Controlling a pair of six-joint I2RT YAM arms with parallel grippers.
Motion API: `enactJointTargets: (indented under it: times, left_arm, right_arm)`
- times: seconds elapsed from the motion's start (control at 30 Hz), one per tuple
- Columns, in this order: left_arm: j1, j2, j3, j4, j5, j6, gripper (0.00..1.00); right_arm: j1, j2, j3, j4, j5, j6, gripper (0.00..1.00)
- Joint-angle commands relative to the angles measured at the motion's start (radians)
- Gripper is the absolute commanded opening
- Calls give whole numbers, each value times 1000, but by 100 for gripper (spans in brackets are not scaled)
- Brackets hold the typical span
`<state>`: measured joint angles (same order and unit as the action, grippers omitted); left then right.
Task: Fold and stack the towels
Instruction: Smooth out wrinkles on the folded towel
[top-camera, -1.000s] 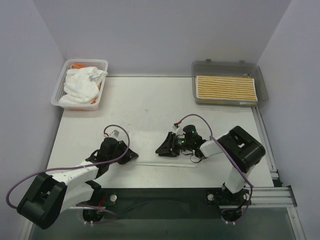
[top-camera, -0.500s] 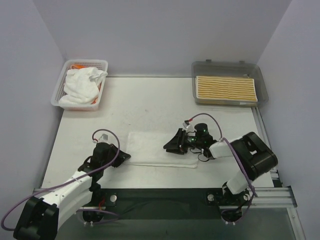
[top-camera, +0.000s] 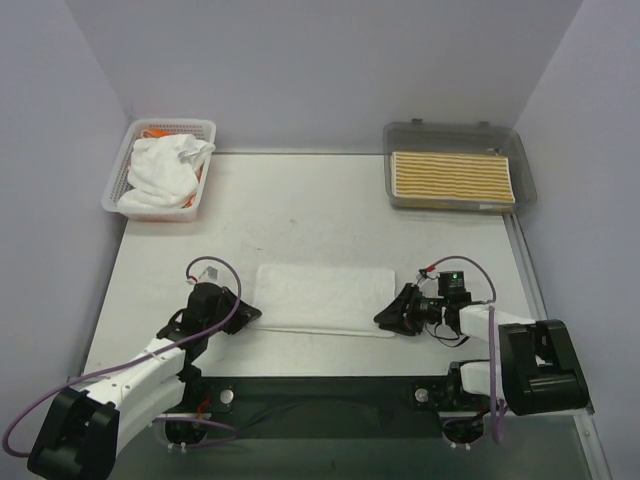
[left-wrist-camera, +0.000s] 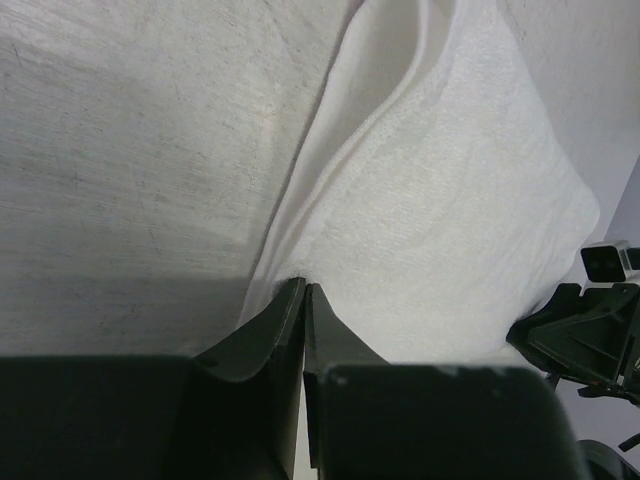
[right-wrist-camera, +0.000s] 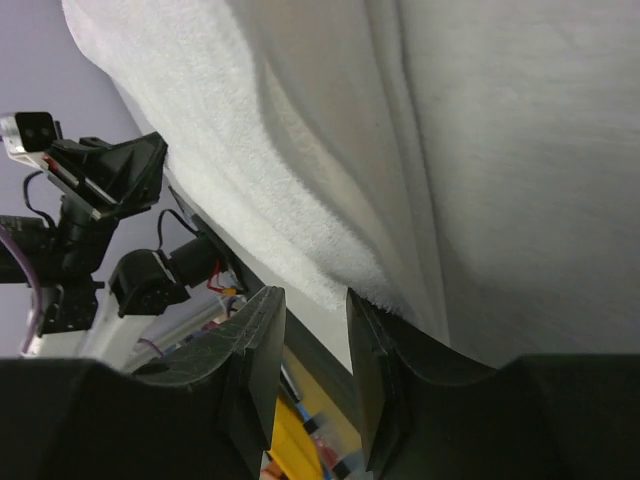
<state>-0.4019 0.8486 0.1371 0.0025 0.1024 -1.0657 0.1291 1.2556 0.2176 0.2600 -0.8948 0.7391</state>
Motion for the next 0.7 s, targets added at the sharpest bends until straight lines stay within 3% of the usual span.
enactJointTargets:
  times: [0.0, 0.1, 0.37, 0.67]
  left_arm:
    - [9, -5, -1, -33, -39, -4, 13]
    - [14, -8, -5, -52, -49, -8, 11]
    - [23, -65, 13, -91, -63, 0, 10]
    - [23, -37, 24, -87, -56, 9, 10]
  right_arm:
    - [-95, 21, -44, -116, -27, -58, 33]
    - [-114, 10, -44, -119, 14, -28, 33]
    - [-118, -281, 74, -231, 46, -69, 33]
    - [-118, -75, 92, -10, 99, -3, 26]
